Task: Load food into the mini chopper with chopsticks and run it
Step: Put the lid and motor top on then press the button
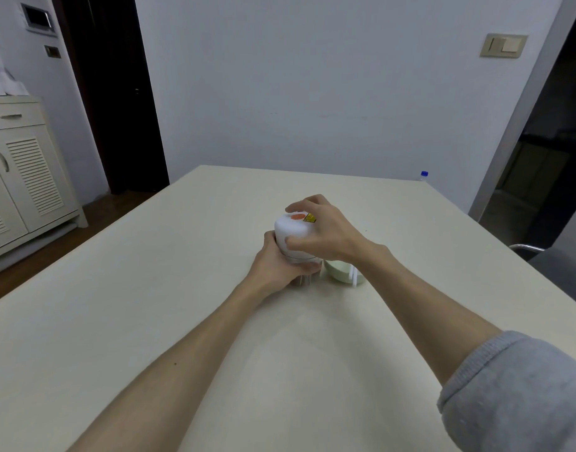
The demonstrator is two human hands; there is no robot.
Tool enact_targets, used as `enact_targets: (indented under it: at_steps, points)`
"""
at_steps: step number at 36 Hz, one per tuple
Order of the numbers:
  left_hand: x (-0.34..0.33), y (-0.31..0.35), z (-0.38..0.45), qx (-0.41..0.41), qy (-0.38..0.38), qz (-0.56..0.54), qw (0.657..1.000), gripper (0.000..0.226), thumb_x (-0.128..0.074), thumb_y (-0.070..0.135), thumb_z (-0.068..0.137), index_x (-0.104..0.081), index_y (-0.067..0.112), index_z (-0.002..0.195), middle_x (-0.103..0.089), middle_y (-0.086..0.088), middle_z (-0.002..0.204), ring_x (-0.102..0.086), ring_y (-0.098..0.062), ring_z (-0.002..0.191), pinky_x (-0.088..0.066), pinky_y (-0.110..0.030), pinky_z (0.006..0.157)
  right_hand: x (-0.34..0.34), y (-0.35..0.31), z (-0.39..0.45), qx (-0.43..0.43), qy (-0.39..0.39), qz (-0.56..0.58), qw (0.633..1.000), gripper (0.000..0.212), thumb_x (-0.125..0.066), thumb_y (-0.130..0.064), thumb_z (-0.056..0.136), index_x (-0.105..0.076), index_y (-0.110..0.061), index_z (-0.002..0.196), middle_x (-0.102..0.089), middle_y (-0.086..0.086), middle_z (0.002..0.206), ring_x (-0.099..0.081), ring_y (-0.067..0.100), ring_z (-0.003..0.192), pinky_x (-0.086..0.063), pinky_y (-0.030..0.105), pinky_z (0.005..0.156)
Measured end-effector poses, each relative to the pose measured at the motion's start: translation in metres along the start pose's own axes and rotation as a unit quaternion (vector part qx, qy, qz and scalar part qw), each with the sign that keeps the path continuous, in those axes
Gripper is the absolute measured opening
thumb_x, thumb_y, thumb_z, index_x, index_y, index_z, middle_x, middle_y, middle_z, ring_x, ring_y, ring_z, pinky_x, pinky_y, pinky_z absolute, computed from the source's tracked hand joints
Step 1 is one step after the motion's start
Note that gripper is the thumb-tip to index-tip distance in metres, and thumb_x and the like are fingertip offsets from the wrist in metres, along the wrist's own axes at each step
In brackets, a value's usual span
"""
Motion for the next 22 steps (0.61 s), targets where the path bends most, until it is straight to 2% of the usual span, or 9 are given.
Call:
enact_targets:
  at_steps: [3, 6, 8, 10, 13, 15, 19, 22]
  points:
    - [0.001, 0.001, 0.001, -0.004, -0.015, 0.001, 1.0, 0.105, -0.09, 0.05, 0.043, -0.037, 0.024, 0.13, -0.068, 0.006, 0.111, -0.067, -0.015, 0.1, -0.057, -0.04, 0.084, 0.001, -0.001, 0.002, 0.013, -0.01, 0.013, 1.0, 0.046, -0.077, -0.025, 0.076, -0.065, -0.029, 0.12, -0.047, -0.007, 0.123, -0.051, 0.011, 0.109, -0.039, 0.017, 0.084]
    - [0.002, 0.002, 0.002, -0.008, -0.025, 0.007, 1.0, 0.103, -0.091, 0.046, 0.046, -0.039, 0.024, 0.132, -0.069, 0.001, 0.113, -0.067, -0.019, 0.102, -0.057, -0.043, 0.087, 0.003, 0.001, 0.006, -0.008, -0.026, 0.027, 0.999, 0.04, -0.075, -0.023, 0.077, -0.066, -0.033, 0.115, -0.047, -0.008, 0.125, -0.048, 0.01, 0.108, -0.035, 0.011, 0.074]
    - [0.003, 0.003, 0.001, -0.012, -0.024, 0.011, 1.0, 0.103, -0.091, 0.046, 0.048, -0.038, 0.024, 0.133, -0.067, 0.004, 0.116, -0.066, -0.016, 0.104, -0.056, -0.041, 0.087, 0.003, 0.003, 0.008, -0.024, -0.035, 0.035, 0.998, 0.039, -0.075, -0.025, 0.077, -0.065, -0.035, 0.113, -0.047, -0.008, 0.127, -0.049, 0.012, 0.109, -0.035, 0.013, 0.072]
    - [0.004, 0.003, 0.0, -0.012, -0.025, 0.013, 1.0, 0.099, -0.091, 0.044, 0.052, -0.037, 0.024, 0.133, -0.064, 0.008, 0.116, -0.064, -0.014, 0.104, -0.056, -0.038, 0.086, 0.002, 0.005, 0.008, -0.04, -0.038, 0.046, 0.997, 0.039, -0.077, -0.035, 0.077, -0.062, -0.035, 0.114, -0.047, -0.007, 0.126, -0.05, 0.012, 0.109, -0.036, 0.014, 0.072]
    - [0.003, 0.002, 0.0, -0.014, -0.024, 0.018, 0.999, 0.096, -0.092, 0.042, 0.058, -0.035, 0.026, 0.133, -0.059, 0.011, 0.116, -0.061, -0.011, 0.105, -0.054, -0.031, 0.083, -0.001, 0.008, 0.009, -0.07, -0.037, 0.045, 0.996, 0.054, -0.077, -0.052, 0.075, -0.057, -0.032, 0.121, -0.046, -0.003, 0.125, -0.051, 0.014, 0.107, -0.038, 0.02, 0.073]
    - [0.004, 0.002, 0.0, -0.015, -0.023, 0.02, 0.999, 0.095, -0.092, 0.042, 0.058, -0.035, 0.027, 0.133, -0.059, 0.011, 0.117, -0.061, -0.011, 0.106, -0.055, -0.032, 0.084, -0.002, 0.009, 0.01, -0.087, -0.039, 0.012, 0.995, 0.067, -0.075, -0.059, 0.074, -0.052, -0.029, 0.129, -0.046, -0.002, 0.123, -0.049, 0.018, 0.108, -0.039, 0.027, 0.079]
    - [0.004, 0.002, 0.001, -0.015, -0.028, 0.018, 0.999, 0.094, -0.093, 0.041, 0.057, -0.037, 0.027, 0.132, -0.061, 0.009, 0.117, -0.062, -0.011, 0.106, -0.056, -0.037, 0.089, -0.001, 0.007, 0.012, -0.1, -0.046, -0.001, 0.994, 0.074, -0.076, -0.055, 0.075, -0.05, -0.026, 0.138, -0.05, -0.004, 0.123, -0.048, 0.018, 0.107, -0.038, 0.028, 0.081]
    - [0.005, 0.002, 0.002, -0.015, -0.033, 0.013, 0.999, 0.095, -0.093, 0.04, 0.055, -0.039, 0.025, 0.132, -0.063, 0.008, 0.119, -0.063, -0.014, 0.107, -0.055, -0.042, 0.092, 0.002, 0.005, 0.014, -0.096, -0.056, 0.006, 0.994, 0.072, -0.078, -0.051, 0.075, -0.05, -0.029, 0.138, -0.052, -0.005, 0.133, -0.048, 0.016, 0.109, -0.038, 0.027, 0.081]
Point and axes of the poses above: each hand's wrist, its own z-axis towards the middle knuckle, its own x-axis out of the back of the hand, y = z × x, the point moved 5 cm from there along z, towards the middle knuckle
